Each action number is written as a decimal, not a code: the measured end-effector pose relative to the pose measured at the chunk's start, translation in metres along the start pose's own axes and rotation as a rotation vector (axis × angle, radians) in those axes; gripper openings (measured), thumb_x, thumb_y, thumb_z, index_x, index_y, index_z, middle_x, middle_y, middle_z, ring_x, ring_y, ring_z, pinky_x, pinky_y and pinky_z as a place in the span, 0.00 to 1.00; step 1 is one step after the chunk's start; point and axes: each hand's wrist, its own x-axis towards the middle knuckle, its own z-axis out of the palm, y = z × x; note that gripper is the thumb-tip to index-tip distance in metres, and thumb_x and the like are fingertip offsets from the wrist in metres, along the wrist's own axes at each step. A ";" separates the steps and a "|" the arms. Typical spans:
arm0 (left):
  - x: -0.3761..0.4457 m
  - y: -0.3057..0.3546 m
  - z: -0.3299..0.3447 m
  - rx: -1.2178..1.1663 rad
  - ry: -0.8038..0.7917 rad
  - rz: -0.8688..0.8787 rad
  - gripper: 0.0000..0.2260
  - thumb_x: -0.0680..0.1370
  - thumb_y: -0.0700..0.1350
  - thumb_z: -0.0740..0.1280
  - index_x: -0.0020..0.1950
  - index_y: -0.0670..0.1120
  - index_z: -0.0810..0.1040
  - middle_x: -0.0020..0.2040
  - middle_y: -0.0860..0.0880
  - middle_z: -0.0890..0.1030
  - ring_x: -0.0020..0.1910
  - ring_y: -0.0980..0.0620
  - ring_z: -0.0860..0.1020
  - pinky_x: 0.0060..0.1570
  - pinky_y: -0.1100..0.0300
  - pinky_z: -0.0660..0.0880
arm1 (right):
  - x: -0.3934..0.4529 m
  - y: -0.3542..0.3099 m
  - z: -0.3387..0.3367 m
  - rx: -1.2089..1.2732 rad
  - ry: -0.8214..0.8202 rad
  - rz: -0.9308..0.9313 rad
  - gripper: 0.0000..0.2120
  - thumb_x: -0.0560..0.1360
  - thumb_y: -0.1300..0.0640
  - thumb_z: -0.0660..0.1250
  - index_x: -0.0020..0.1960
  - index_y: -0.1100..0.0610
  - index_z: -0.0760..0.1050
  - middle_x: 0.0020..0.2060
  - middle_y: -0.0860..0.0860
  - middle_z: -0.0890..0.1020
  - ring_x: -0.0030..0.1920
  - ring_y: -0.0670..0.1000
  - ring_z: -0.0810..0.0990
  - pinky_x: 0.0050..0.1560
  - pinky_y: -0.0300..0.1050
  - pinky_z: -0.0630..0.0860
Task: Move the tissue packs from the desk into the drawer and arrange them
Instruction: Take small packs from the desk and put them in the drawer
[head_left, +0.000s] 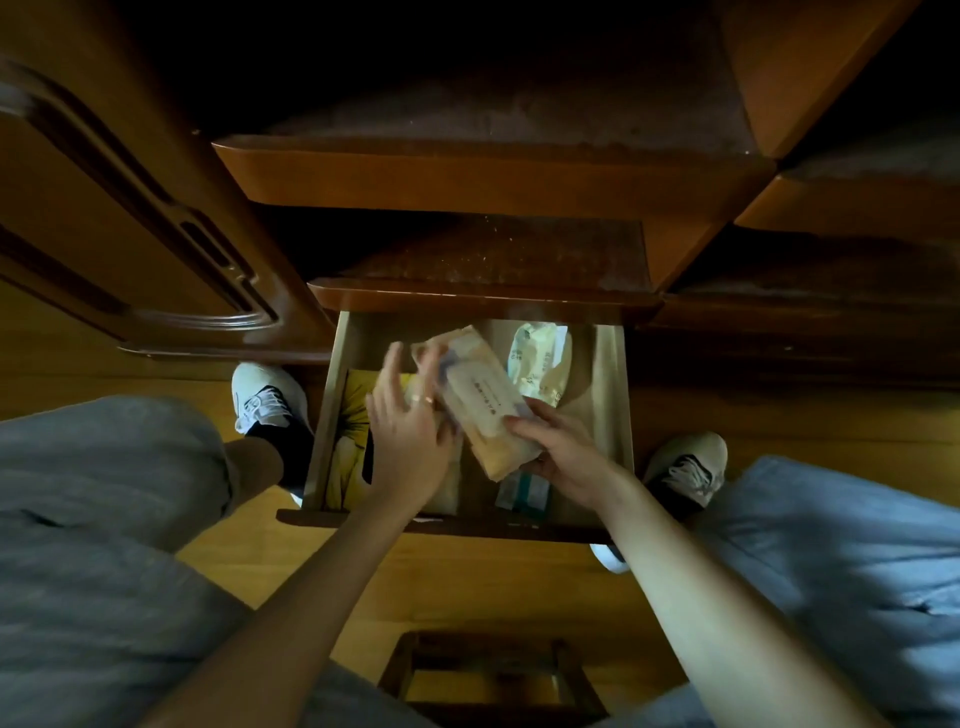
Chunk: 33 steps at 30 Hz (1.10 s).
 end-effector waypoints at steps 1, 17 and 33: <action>0.004 0.004 -0.003 -0.274 -0.015 -0.235 0.35 0.77 0.51 0.69 0.81 0.53 0.58 0.79 0.46 0.60 0.76 0.46 0.64 0.69 0.47 0.68 | -0.002 0.000 -0.004 0.022 -0.003 -0.013 0.27 0.72 0.53 0.78 0.68 0.50 0.76 0.61 0.53 0.83 0.62 0.56 0.83 0.58 0.55 0.81; 0.001 -0.021 0.000 -0.677 -0.015 -0.790 0.04 0.79 0.50 0.69 0.50 0.51 0.78 0.40 0.53 0.85 0.37 0.57 0.85 0.29 0.66 0.75 | 0.038 0.058 -0.013 -1.185 0.499 0.346 0.47 0.74 0.53 0.75 0.82 0.49 0.48 0.77 0.60 0.60 0.74 0.64 0.65 0.67 0.66 0.71; 0.009 -0.012 0.024 -0.553 -0.142 -0.707 0.08 0.81 0.54 0.64 0.44 0.54 0.77 0.37 0.54 0.83 0.32 0.58 0.83 0.25 0.66 0.76 | 0.021 0.013 -0.021 -0.243 0.359 -0.160 0.18 0.78 0.59 0.69 0.67 0.50 0.75 0.59 0.48 0.83 0.60 0.51 0.82 0.56 0.52 0.81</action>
